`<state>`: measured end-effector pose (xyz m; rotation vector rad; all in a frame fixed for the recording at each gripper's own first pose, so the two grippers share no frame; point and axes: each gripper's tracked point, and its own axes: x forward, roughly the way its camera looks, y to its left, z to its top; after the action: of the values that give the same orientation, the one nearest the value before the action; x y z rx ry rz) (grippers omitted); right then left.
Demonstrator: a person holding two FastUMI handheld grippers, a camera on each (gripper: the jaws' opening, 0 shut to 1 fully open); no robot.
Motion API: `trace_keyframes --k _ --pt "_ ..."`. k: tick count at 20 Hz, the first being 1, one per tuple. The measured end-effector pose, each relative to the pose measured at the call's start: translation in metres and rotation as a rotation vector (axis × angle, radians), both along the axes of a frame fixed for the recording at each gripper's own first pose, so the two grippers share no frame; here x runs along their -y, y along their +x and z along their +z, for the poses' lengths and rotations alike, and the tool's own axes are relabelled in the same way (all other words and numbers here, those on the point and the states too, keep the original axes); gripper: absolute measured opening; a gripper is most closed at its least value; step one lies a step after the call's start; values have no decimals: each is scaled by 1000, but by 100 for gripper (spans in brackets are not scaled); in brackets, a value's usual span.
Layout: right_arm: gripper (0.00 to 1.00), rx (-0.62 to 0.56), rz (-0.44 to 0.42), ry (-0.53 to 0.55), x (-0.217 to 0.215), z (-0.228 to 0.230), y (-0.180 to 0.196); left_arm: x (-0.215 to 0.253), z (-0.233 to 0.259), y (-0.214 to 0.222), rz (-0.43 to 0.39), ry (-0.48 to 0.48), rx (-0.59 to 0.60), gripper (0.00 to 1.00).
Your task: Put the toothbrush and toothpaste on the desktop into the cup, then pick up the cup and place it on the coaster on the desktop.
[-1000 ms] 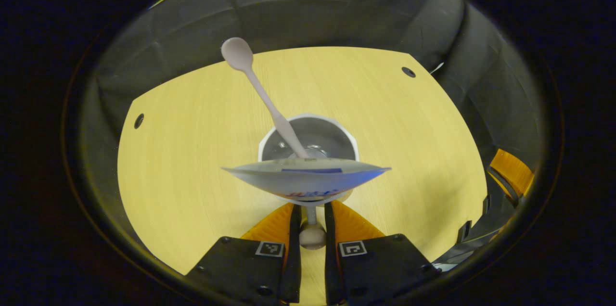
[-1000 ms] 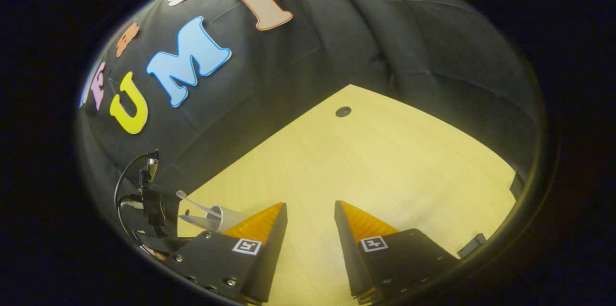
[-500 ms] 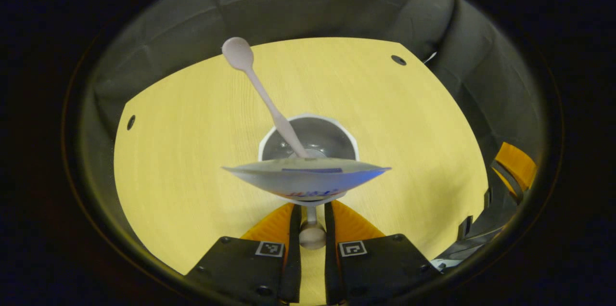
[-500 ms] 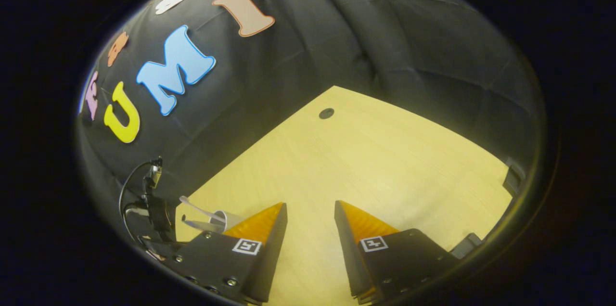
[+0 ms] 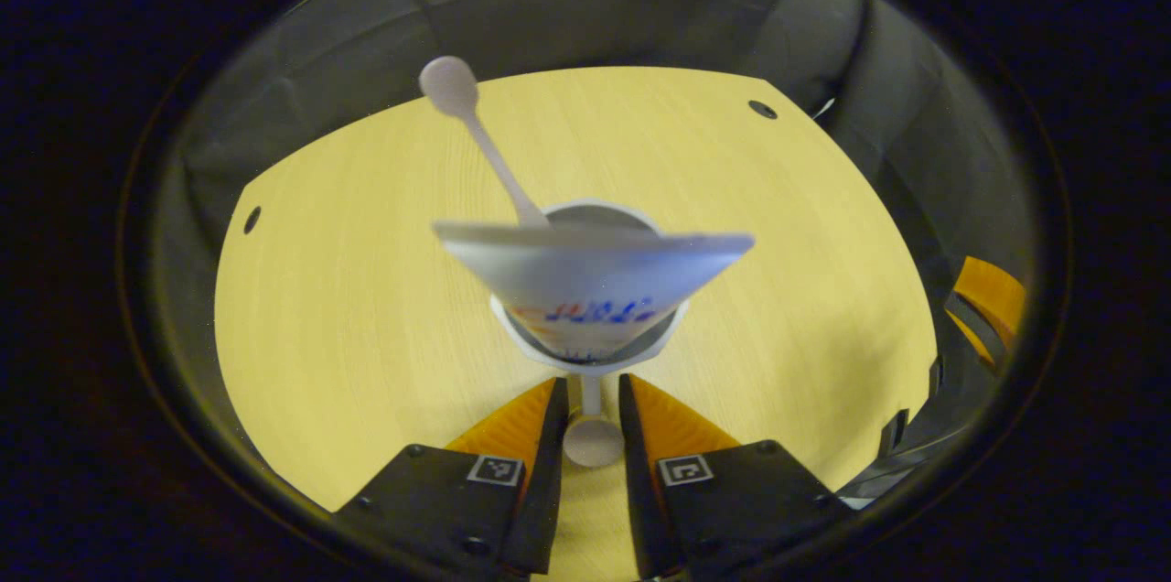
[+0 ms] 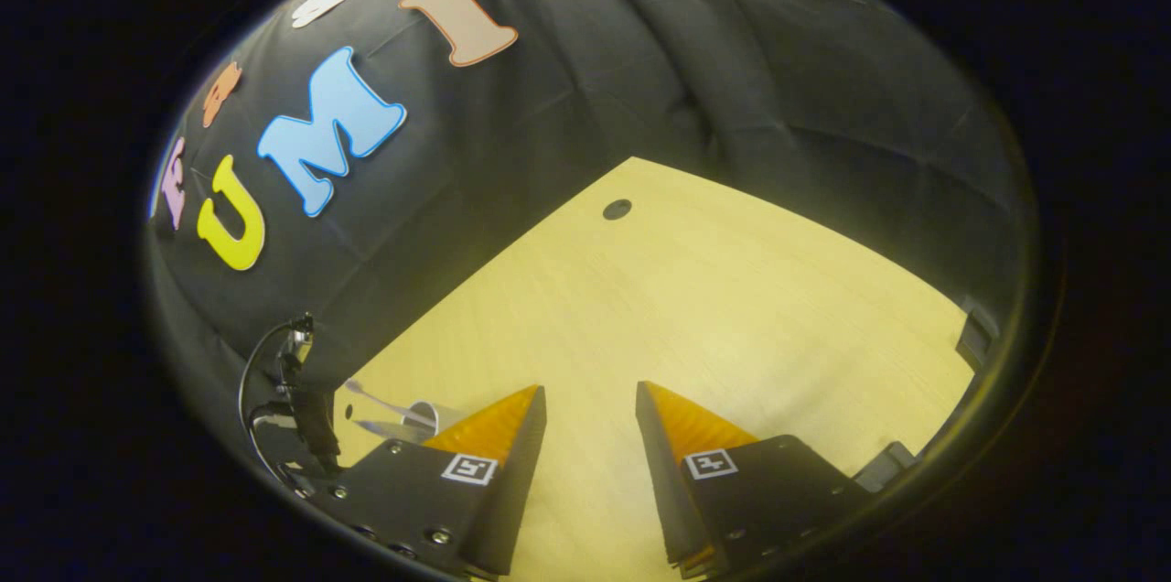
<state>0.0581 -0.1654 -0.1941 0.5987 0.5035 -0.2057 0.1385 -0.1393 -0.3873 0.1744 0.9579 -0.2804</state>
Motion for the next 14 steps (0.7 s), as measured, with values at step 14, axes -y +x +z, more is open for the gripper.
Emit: trace_keyframes --k 14 --pt "59 26 151 -25 -59 17 6 -29 75 -52 15 -117 140 68"
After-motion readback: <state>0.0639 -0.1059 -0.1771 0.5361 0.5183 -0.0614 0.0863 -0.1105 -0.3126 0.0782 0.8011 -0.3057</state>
